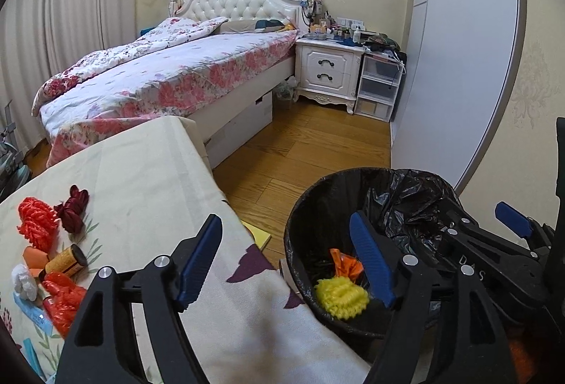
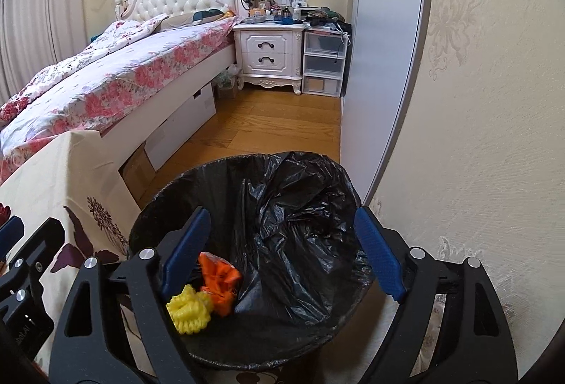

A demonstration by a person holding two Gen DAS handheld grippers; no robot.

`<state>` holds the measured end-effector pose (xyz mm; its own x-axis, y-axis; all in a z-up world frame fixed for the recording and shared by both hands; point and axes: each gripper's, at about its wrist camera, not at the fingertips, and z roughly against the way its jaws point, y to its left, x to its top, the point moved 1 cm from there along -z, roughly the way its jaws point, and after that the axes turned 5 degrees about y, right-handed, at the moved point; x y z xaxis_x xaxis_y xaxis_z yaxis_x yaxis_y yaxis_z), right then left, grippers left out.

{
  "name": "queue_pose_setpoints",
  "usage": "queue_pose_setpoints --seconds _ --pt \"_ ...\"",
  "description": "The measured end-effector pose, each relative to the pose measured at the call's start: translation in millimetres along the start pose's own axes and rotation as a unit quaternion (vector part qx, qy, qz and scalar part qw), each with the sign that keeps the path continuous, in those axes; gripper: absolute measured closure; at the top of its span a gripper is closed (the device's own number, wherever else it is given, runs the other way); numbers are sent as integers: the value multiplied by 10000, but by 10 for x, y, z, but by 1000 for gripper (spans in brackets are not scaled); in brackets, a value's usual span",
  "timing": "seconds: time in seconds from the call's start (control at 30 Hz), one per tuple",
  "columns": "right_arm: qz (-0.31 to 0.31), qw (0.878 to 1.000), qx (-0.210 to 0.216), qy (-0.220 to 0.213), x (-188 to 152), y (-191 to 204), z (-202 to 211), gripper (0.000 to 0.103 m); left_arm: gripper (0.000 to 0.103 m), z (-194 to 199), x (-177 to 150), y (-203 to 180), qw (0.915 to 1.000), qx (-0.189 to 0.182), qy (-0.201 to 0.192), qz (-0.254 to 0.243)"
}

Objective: Collect trash
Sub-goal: 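Carry both items over the black bin and open both tools to drop them, then move both open tools back over the trash pile on the bed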

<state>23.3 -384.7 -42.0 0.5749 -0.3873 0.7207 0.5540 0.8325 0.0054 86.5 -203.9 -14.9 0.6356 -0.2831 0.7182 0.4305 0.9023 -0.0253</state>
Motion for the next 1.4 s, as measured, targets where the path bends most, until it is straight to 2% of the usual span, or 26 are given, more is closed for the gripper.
queue_pose_setpoints --seconds 0.3,0.77,1.07,1.4 --pt "204 9993 323 -35 -151 155 331 21 30 343 -175 236 9996 238 16 144" --pt "929 9912 931 147 -605 733 799 21 30 904 -694 951 9939 839 89 717" --pt "1464 9793 1365 292 -879 1195 951 21 30 1079 -992 1422 9837 1286 215 1237" --pt "1748 9710 1598 338 -973 1519 998 21 30 1114 -1290 1966 9683 1679 550 1763"
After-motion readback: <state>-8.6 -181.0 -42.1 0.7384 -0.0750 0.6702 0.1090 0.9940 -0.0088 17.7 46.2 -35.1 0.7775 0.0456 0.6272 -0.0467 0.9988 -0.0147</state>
